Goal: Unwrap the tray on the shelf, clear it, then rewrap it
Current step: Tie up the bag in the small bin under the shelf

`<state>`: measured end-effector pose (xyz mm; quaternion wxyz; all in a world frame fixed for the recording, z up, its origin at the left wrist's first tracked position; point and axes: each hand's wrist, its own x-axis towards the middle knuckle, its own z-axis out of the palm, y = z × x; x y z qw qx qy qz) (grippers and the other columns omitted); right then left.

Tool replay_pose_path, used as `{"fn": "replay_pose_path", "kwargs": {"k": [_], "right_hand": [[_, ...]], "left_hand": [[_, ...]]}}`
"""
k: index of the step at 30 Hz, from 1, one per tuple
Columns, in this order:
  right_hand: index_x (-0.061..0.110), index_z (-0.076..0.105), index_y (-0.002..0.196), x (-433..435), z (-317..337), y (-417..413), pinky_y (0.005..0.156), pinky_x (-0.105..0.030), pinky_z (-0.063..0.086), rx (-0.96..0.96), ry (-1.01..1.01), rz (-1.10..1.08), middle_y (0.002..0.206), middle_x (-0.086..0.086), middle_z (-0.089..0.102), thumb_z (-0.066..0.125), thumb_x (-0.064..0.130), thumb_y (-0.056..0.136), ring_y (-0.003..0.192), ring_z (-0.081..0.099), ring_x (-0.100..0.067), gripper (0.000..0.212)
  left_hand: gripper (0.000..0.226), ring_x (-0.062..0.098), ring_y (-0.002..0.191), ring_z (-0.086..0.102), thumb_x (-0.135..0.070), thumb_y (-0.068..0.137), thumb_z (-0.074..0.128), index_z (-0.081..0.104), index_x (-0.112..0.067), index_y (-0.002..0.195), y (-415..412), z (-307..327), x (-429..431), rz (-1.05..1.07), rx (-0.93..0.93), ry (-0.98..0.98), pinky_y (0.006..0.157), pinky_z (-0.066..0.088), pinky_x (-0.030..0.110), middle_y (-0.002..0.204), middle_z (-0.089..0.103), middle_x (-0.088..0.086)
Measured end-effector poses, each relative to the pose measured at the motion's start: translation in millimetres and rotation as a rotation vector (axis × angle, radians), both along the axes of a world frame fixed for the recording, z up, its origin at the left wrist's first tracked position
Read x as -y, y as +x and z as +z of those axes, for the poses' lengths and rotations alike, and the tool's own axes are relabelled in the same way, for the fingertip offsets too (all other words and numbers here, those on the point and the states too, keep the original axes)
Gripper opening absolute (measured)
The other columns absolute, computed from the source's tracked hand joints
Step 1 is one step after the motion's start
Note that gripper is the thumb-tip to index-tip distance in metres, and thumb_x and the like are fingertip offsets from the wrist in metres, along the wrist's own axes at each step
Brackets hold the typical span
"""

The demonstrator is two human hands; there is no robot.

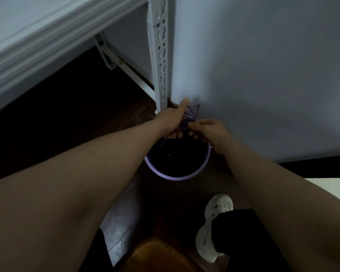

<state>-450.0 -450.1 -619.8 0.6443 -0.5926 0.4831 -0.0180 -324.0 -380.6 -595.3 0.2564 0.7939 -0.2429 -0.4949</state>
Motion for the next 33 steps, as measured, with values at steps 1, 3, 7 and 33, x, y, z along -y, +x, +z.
{"fn": "replay_pose_path", "kwargs": {"k": [1, 3, 7, 33], "right_hand": [[0.011, 0.065, 0.068, 1, 0, 0, 0.039, -0.015, 0.032, 0.012, 0.039, -0.018, 0.061, 0.000, 0.064, 0.066, 0.015, 0.087, 0.047, 0.051, -0.006, 0.019], [0.013, 0.066, 0.069, 2, 0, -1, 0.042, -0.017, 0.031, 0.023, 0.103, -0.028, 0.059, 0.004, 0.067, 0.069, 0.012, 0.084, 0.046, 0.055, -0.003, 0.015], [0.015, 0.068, 0.071, 3, 2, -1, 0.046, -0.018, 0.029, 0.002, 0.125, -0.034, 0.066, -0.005, 0.064, 0.071, 0.005, 0.079, 0.051, 0.053, -0.008, 0.013], [0.008, 0.070, 0.087, -5, -4, 4, 0.078, -0.037, 0.049, -0.191, -0.679, 0.503, 0.099, -0.010, 0.065, 0.067, 0.009, 0.073, 0.095, 0.061, -0.029, 0.014]], "left_hand": [[0.074, 0.020, 0.046, 0.051, -0.069, 0.091, 0.015, 0.063, -0.013, 0.095, 1, -1, 1, 0.022, 0.005, 0.015, 0.050, 0.044, 0.025, 0.059, 0.062, 0.011], [0.066, 0.018, 0.041, 0.046, -0.062, 0.094, 0.018, 0.059, -0.011, 0.084, 4, -5, 2, 0.057, -0.011, 0.059, 0.045, 0.036, 0.021, 0.047, 0.059, 0.008], [0.027, 0.009, 0.035, 0.037, -0.020, 0.094, 0.045, 0.053, -0.014, 0.069, 6, -6, -6, -0.245, -0.051, 0.217, 0.044, 0.028, 0.018, 0.034, 0.050, -0.005], [0.026, 0.012, 0.065, 0.055, 0.006, 0.089, 0.052, 0.066, 0.002, 0.110, -2, -13, -2, -0.151, -0.074, -0.013, 0.072, 0.052, 0.022, 0.071, 0.057, 0.004]]}}
